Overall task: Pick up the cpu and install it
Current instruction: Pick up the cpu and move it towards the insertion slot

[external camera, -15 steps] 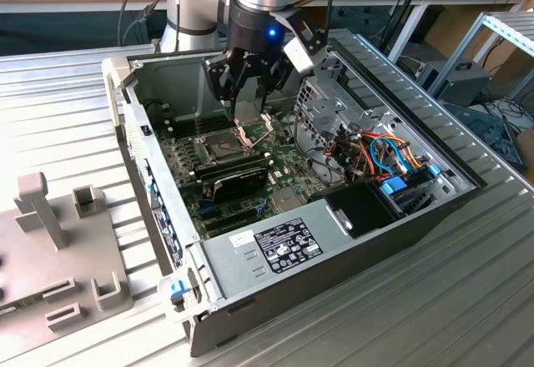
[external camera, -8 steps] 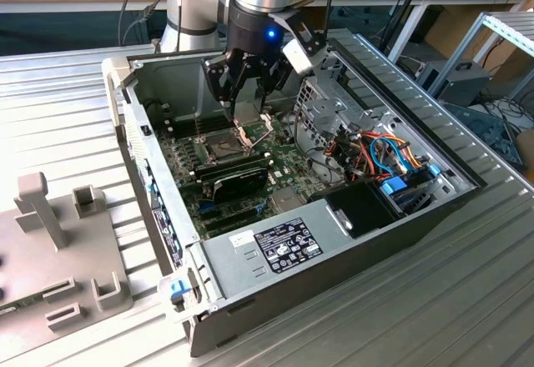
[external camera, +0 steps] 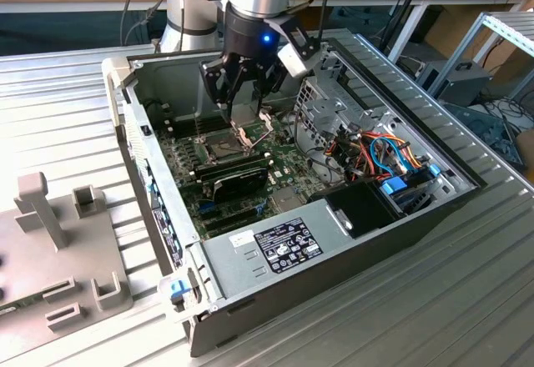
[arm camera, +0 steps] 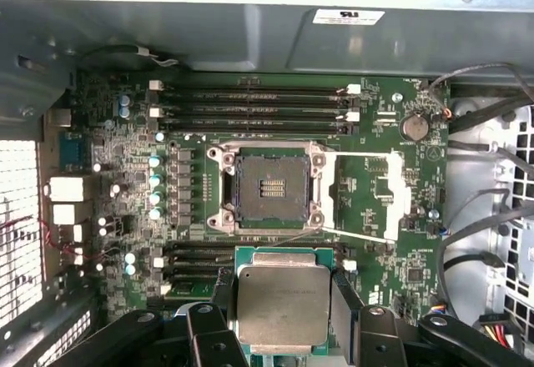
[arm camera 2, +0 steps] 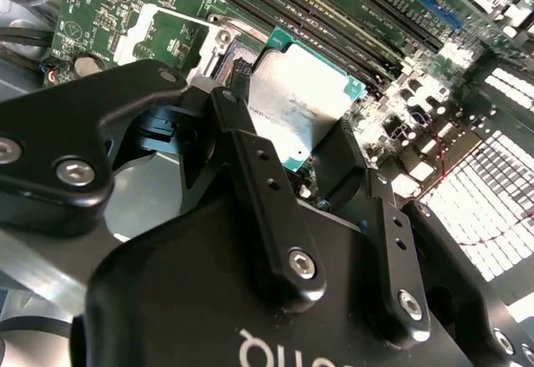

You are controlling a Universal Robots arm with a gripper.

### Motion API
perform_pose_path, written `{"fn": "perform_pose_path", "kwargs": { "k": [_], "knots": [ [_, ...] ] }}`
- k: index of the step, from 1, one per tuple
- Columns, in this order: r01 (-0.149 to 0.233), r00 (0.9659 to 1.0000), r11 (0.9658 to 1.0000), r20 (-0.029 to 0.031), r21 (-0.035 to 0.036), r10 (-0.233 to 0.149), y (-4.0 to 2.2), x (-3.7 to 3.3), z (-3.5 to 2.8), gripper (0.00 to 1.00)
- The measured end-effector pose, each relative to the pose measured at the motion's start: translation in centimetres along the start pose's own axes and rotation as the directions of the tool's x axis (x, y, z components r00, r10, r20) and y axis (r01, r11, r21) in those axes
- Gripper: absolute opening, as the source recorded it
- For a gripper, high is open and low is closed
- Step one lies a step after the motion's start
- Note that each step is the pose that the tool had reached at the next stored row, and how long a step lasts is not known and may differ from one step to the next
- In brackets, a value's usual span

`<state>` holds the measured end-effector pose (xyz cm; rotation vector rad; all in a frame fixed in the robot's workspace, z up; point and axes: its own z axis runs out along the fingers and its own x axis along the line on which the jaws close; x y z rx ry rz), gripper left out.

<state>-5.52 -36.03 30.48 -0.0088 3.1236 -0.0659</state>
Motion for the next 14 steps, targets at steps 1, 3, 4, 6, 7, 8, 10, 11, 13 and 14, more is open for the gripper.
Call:
{"fn": "perform_pose_path", "kwargs": {
  "k": [1,3,4,6,7,8,10,11,13,14],
  "knots": [
    [0.0,1.0,1.0,-0.0001,-0.0002,0.0,0.09,0.0,0.21,0.55],
    [0.0,1.0,1.0,-0.0001,-0.0004,0.0,0.33,0.01,0.49,0.55],
    [0.0,1.0,1.0,0.0,-0.0005,0.0,0.44,0.01,0.6,0.55],
    [0.0,1.0,1.0,-0.0001,-0.0003,0.0,0.89,0.01,0.89,0.55],
    [0.0,1.0,1.0,-0.0001,-0.0004,0.0,1.2,0.01,1.06,0.55],
    [0.0,1.0,1.0,0.0001,-0.0006,0.0,1.54,0.01,1.27,0.55],
    [0.0,1.0,1.0,-0.0001,-0.0003,0.0,2.05,0.02,1.57,0.55],
    [0.0,1.0,1.0,0.0,-0.0004,0.0,2.27,0.02,1.76,0.55],
    [0.0,1.0,1.0,0.0,-0.0004,0.0,2.57,0.03,2.12,0.55],
    [0.0,1.0,1.0,-0.0001,-0.0004,0.0,2.7,0.03,2.3,0.55]
  ]
}}
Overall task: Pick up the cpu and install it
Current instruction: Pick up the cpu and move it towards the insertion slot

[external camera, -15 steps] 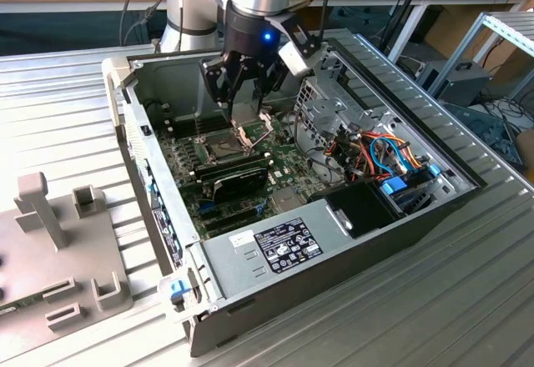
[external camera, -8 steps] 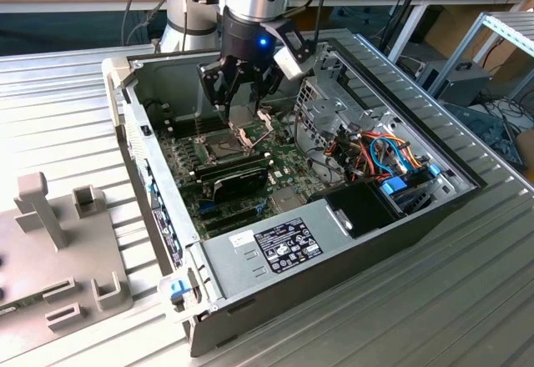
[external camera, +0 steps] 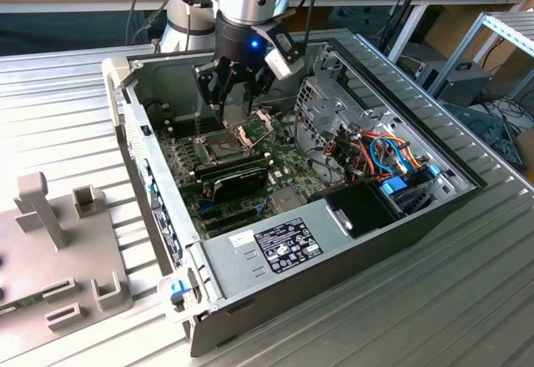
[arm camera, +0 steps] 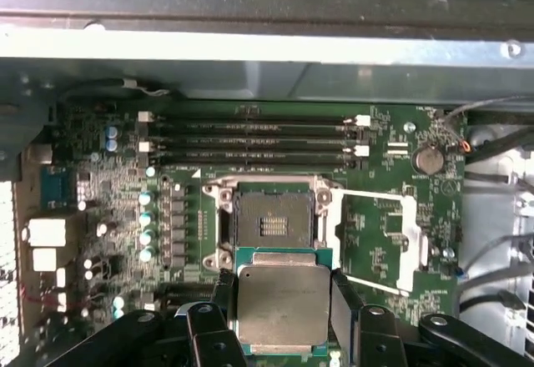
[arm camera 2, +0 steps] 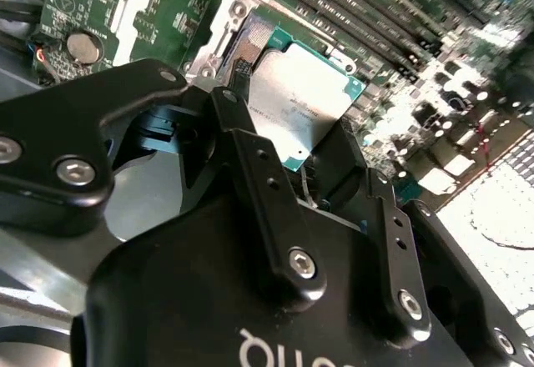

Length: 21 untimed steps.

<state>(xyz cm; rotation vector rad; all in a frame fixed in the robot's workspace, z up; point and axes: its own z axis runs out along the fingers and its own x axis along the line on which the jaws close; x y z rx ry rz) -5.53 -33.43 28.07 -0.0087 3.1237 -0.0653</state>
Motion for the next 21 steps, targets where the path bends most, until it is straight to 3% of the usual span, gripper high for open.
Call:
{"fn": "perform_pose_path", "kwargs": {
  "k": [6,8,16,21],
  "knots": [
    [0.023,0.9997,0.9997,0.001,0.0008,-0.023,0.62,0.01,0.87,0.55],
    [0.037,0.9993,0.9993,0.0014,0.0056,-0.037,0.88,0.01,1.07,0.55],
    [0.039,0.9992,0.9992,0.0016,0.0062,-0.039,0.93,0.0,1.13,0.55],
    [0.039,0.9992,0.9992,0.0012,0.0113,-0.039,0.95,0.02,1.78,0.55]
  ]
}}
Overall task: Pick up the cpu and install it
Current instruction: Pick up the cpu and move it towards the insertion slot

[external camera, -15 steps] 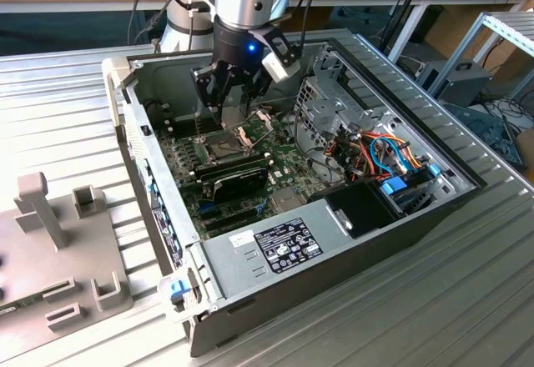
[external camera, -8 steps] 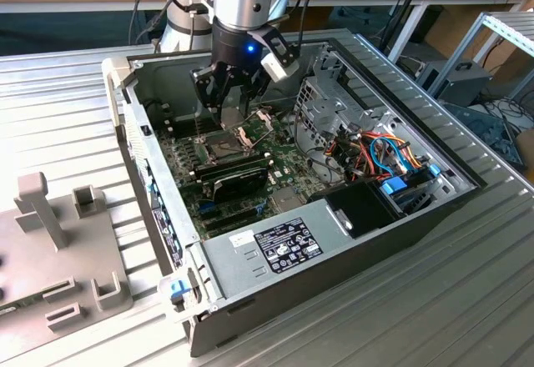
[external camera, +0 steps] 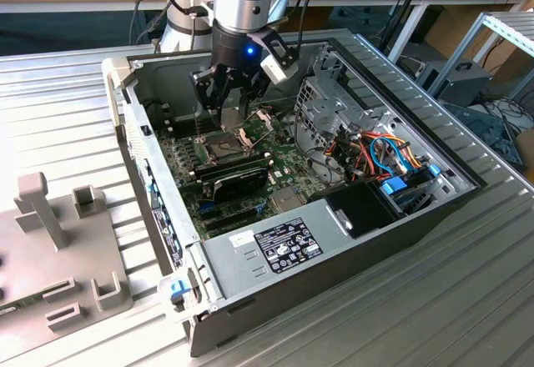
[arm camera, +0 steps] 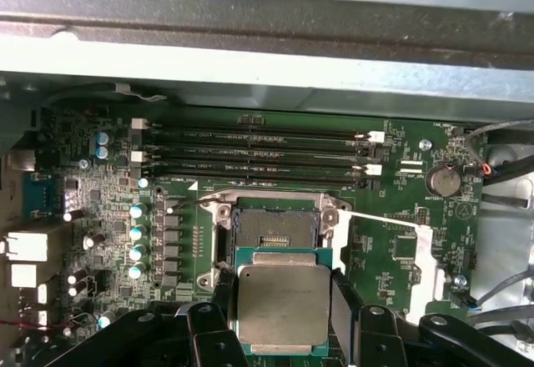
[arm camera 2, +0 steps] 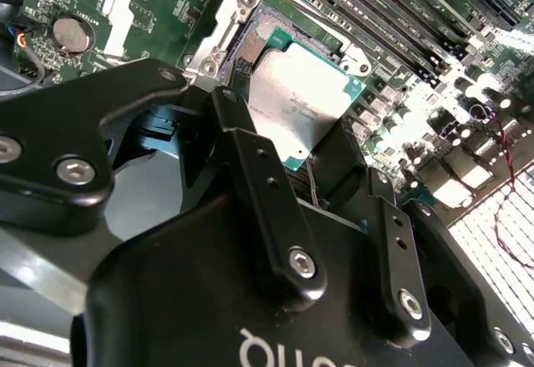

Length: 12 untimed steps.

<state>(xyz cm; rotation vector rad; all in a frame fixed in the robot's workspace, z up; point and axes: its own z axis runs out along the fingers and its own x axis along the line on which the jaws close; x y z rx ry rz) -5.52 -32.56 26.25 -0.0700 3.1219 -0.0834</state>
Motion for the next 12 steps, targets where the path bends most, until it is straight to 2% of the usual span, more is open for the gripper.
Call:
{"fn": "perform_pose_path", "kwargs": {
  "k": [5,12],
  "knots": [
    [0.0,1.0,1.0,0.0,0.0022,0.0,0.09,0.01,0.82,0.55],
    [0.0,1.0,1.0,-0.0002,0.0067,0.0,0.48,0.01,1.47,0.55]
  ]
}}
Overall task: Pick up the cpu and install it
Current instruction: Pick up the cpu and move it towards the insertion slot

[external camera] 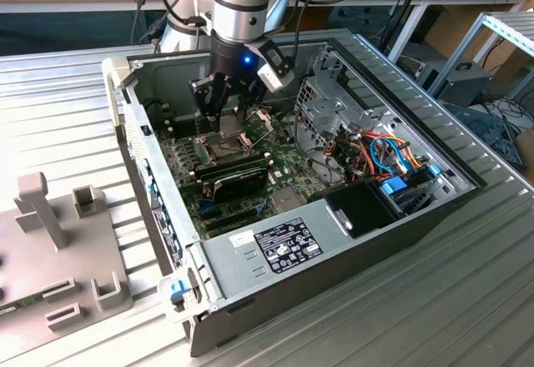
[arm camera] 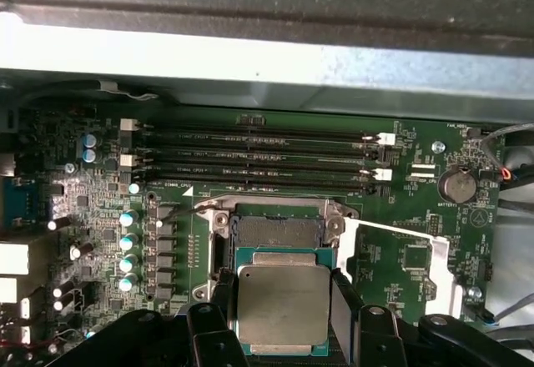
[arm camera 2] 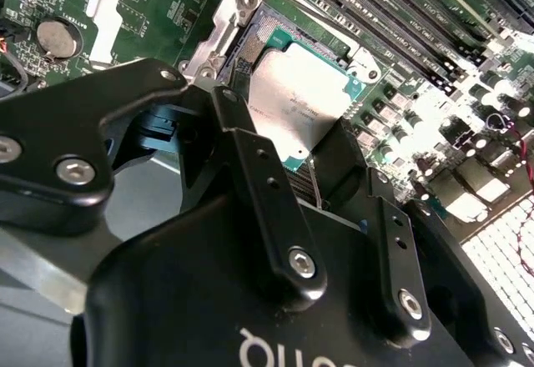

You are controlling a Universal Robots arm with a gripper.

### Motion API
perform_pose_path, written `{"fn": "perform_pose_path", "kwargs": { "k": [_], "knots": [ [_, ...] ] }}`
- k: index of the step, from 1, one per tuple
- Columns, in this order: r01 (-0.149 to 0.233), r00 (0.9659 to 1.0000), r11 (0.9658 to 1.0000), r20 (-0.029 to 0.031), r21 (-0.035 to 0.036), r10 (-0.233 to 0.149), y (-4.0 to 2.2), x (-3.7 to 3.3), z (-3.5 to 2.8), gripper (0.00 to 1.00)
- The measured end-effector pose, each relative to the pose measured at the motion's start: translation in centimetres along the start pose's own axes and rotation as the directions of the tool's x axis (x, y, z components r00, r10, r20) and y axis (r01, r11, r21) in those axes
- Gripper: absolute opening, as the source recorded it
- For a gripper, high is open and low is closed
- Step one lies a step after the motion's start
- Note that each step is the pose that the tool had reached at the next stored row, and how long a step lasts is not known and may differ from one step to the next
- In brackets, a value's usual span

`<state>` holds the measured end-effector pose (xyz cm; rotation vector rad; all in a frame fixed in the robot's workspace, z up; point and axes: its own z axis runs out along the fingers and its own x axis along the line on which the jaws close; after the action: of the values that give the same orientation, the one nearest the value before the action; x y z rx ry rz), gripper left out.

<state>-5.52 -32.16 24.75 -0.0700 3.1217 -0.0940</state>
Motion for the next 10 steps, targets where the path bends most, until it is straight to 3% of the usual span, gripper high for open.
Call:
{"fn": "perform_pose_path", "kwargs": {
  "k": [6,10],
  "knots": [
    [0.0,1.0,1.0,-0.0002,0.0022,0.0,0.4,0.0,0.83,0.55],
    [0.0,1.0,1.0,-0.0001,0.0021,0.0,0.66,0.0,1.79,0.55]
  ]
}}
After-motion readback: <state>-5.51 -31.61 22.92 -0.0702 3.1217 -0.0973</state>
